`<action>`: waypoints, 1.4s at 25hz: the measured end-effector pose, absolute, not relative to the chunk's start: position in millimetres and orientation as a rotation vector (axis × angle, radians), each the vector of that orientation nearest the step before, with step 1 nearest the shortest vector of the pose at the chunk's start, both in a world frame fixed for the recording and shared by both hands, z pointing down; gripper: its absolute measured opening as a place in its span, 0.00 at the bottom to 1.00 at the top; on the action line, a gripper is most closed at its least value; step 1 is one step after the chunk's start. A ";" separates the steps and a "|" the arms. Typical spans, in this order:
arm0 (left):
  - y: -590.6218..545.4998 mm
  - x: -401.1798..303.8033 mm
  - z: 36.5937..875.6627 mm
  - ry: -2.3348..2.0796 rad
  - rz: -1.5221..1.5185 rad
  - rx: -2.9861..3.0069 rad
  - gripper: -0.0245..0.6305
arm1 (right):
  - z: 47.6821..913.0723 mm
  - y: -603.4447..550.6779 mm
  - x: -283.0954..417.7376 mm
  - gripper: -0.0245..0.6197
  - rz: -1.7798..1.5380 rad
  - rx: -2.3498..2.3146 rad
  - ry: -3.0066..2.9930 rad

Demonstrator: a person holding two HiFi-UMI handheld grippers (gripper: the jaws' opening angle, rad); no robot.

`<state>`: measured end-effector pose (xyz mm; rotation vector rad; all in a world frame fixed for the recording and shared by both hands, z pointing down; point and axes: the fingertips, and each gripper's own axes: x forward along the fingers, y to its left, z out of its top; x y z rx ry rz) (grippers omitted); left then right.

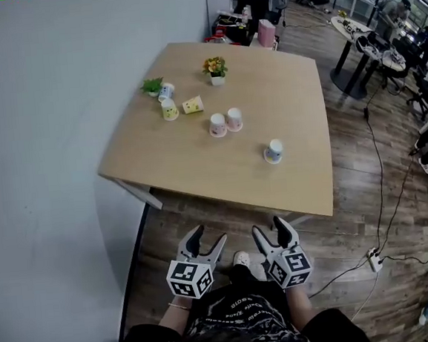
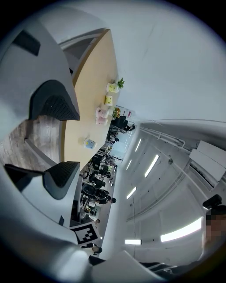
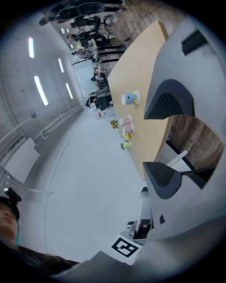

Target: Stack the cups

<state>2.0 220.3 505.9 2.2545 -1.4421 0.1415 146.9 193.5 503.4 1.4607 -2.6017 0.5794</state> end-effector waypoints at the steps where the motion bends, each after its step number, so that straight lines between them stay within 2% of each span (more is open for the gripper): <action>1: 211.5 7.7 505.0 -1.446 0.140 2.256 0.49 | 502.0 182.1 150.3 0.52 0.616 1.459 -2.620; 16: 130.5 51.1 514.2 -1.531 0.155 2.172 0.49 | 510.3 92.7 203.1 0.52 0.646 1.434 -2.600; 35: -34.2 -25.2 517.9 -1.433 0.251 2.271 0.49 | 518.9 -29.9 178.0 0.52 0.582 1.754 -2.354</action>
